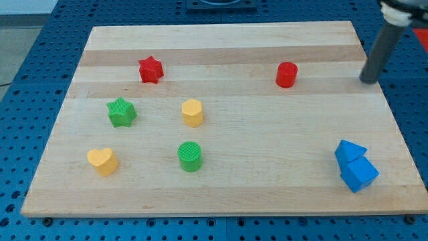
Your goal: Move the green circle towards the top right side
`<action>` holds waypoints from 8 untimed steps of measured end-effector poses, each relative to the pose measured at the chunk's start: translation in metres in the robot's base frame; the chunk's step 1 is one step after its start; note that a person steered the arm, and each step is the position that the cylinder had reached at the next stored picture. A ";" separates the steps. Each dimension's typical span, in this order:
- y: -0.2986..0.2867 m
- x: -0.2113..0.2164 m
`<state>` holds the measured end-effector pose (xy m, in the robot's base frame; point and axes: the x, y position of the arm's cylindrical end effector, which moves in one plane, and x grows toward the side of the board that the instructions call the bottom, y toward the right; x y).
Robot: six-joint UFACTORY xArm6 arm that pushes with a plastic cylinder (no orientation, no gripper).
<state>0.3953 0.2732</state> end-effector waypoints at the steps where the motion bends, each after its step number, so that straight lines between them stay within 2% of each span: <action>1: -0.045 0.002; 5: -0.260 -0.074; 6: -0.305 -0.074; 8: -0.343 -0.052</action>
<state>0.3432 -0.0700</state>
